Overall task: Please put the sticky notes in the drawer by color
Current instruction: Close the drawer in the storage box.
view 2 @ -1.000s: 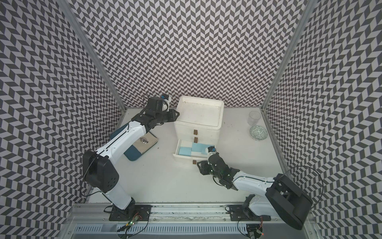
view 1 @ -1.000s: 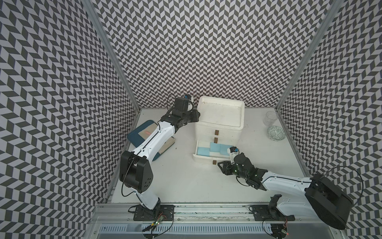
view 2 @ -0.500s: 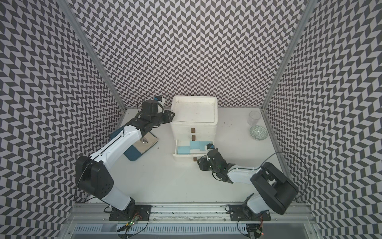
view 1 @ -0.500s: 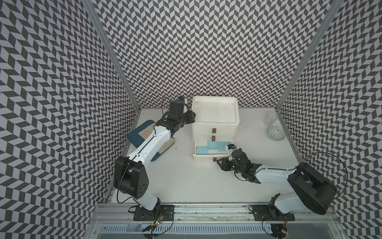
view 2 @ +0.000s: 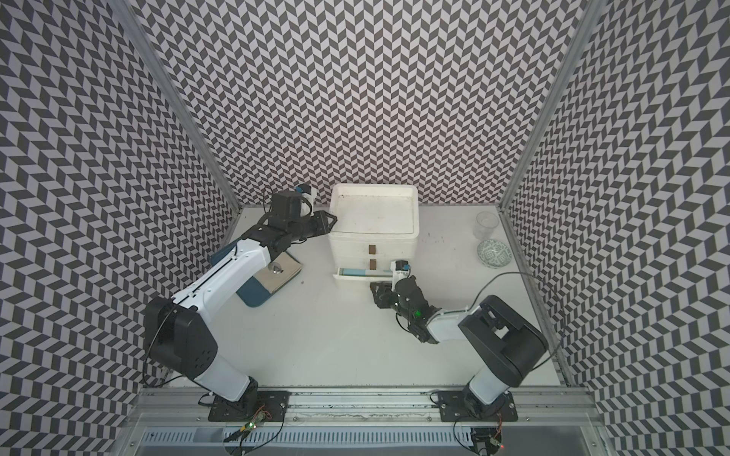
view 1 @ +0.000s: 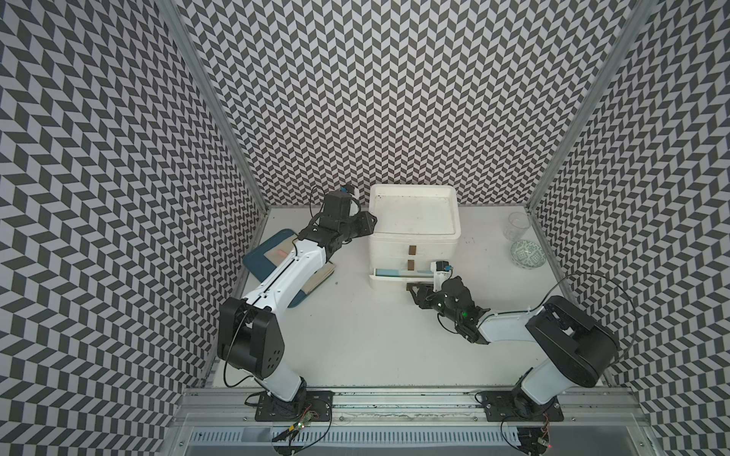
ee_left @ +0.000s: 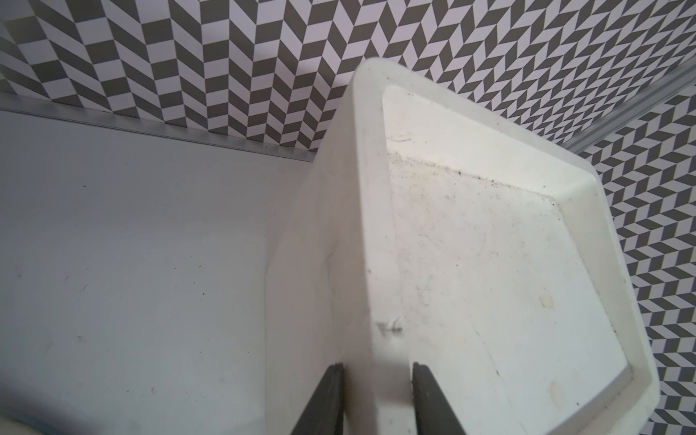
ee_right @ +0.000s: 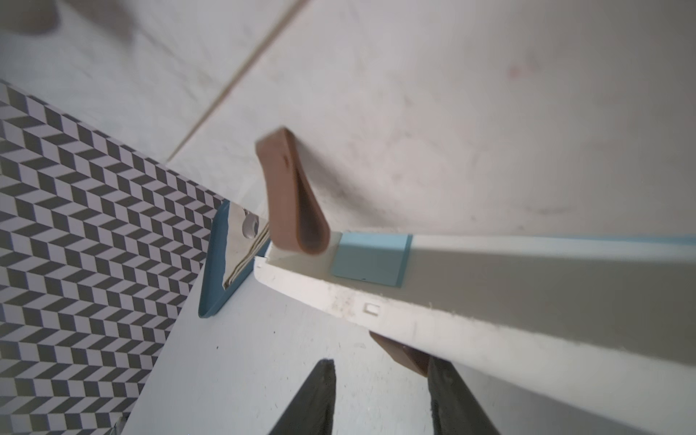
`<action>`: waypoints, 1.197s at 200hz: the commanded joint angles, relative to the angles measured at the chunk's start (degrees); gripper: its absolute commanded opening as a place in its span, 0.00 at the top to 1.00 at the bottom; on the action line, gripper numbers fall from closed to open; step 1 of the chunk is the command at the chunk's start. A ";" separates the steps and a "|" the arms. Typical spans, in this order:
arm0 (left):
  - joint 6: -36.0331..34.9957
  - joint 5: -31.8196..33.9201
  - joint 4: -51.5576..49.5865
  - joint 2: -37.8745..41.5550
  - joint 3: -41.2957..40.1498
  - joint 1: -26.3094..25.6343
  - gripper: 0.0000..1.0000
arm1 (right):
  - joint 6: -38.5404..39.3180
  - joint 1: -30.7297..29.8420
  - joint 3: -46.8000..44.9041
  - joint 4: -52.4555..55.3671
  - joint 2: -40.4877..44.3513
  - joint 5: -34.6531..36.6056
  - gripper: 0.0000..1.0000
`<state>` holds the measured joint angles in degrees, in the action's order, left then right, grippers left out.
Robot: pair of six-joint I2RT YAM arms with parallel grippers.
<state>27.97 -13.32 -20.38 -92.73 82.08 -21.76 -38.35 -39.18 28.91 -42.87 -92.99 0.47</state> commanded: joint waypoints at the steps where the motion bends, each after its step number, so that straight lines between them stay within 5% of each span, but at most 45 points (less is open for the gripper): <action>1: -0.17 -10.23 -6.15 -2.18 -0.05 -2.21 0.68 | -0.05 0.33 1.34 -9.59 -2.74 5.24 0.56; 169: -1.33 -10.15 -9.83 -3.72 2.60 -2.15 0.62 | 3.85 0.33 -0.88 -44.47 -23.74 12.11 0.53; 239: -2.97 -9.98 -11.96 -6.45 6.54 -1.81 0.48 | 4.80 0.16 -6.82 -42.27 -15.63 11.69 0.52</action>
<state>26.37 -20.01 -26.96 -97.01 87.61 -21.82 -34.50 -39.18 24.60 -81.73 -113.47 10.87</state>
